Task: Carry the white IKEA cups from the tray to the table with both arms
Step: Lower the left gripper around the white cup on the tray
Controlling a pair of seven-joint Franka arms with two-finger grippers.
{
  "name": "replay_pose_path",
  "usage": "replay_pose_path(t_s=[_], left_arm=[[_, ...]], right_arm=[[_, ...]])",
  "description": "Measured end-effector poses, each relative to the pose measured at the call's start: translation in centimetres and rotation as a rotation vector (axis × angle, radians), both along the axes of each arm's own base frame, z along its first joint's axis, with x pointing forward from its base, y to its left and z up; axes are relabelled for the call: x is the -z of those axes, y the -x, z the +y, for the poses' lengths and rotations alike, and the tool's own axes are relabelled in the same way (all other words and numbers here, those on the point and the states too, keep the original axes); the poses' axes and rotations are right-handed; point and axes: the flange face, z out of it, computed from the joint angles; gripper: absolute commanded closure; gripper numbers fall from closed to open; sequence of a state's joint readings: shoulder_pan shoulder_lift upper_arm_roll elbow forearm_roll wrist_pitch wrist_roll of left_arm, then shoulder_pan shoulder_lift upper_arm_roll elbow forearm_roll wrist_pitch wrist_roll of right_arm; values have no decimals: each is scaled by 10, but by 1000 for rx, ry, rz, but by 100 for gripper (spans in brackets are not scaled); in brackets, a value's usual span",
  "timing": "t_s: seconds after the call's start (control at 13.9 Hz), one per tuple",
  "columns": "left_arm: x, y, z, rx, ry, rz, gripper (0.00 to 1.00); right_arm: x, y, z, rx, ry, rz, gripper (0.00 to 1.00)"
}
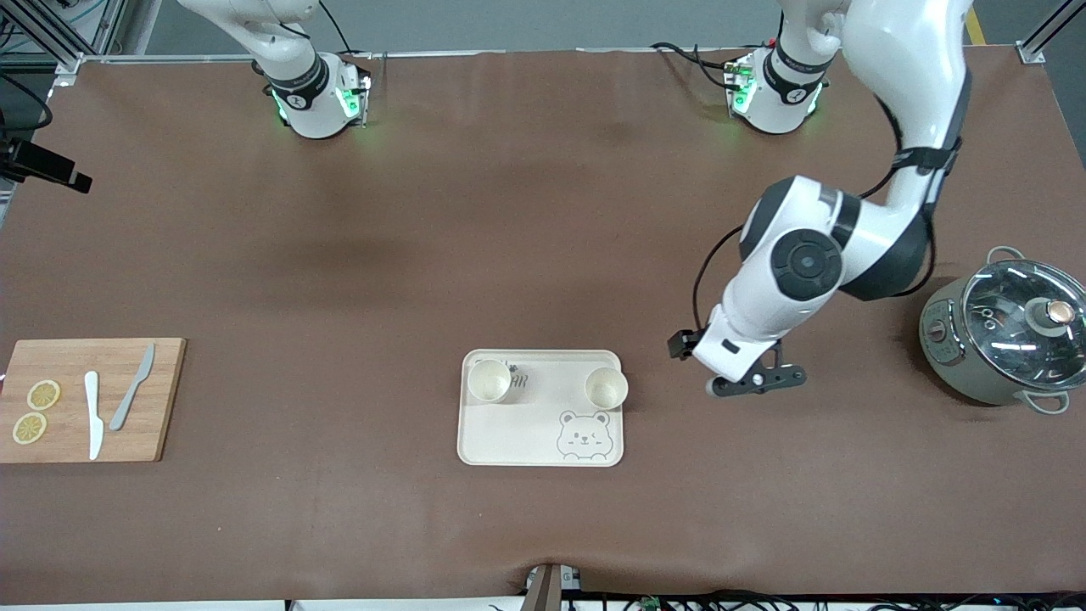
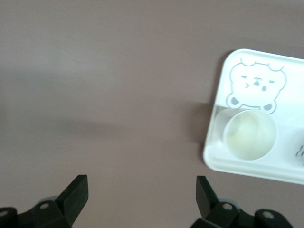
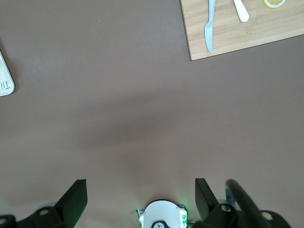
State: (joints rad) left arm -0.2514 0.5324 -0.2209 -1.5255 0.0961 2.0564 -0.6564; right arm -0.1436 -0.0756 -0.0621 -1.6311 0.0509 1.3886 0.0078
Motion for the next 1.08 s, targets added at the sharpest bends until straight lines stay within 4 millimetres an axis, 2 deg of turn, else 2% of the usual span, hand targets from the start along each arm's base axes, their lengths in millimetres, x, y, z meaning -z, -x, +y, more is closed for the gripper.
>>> replay_pose_path(t_s=[0.22,0.36,0.43,0.5,0.57,0.79,0.93,1.08], left_arm=[[37,1,-28,-46,33,-23,18],[55,0,-41,-63,59,-46,32],[62,1,-48,-62,71,-56,36],[70,1,-54,-68,82,-65,36],[77,1,-60,-83,92,-70,42],[97,3,-78,-104,102,-61,67],[109,4,-83,-101,103,-54,88],[117,2,-83,-104,115,-65,100]], right_arm=[[0,0,0,0,0,0,0],[0,0,0,0,0,0,0],[0,0,0,0,0,0,0],[0,0,0,0,0,0,0],[0,0,0,0,0,0,0],[0,0,-2,4,0,0,0],[0,1,-3,5,0,0,0],[0,1,-3,6,0,0,0]])
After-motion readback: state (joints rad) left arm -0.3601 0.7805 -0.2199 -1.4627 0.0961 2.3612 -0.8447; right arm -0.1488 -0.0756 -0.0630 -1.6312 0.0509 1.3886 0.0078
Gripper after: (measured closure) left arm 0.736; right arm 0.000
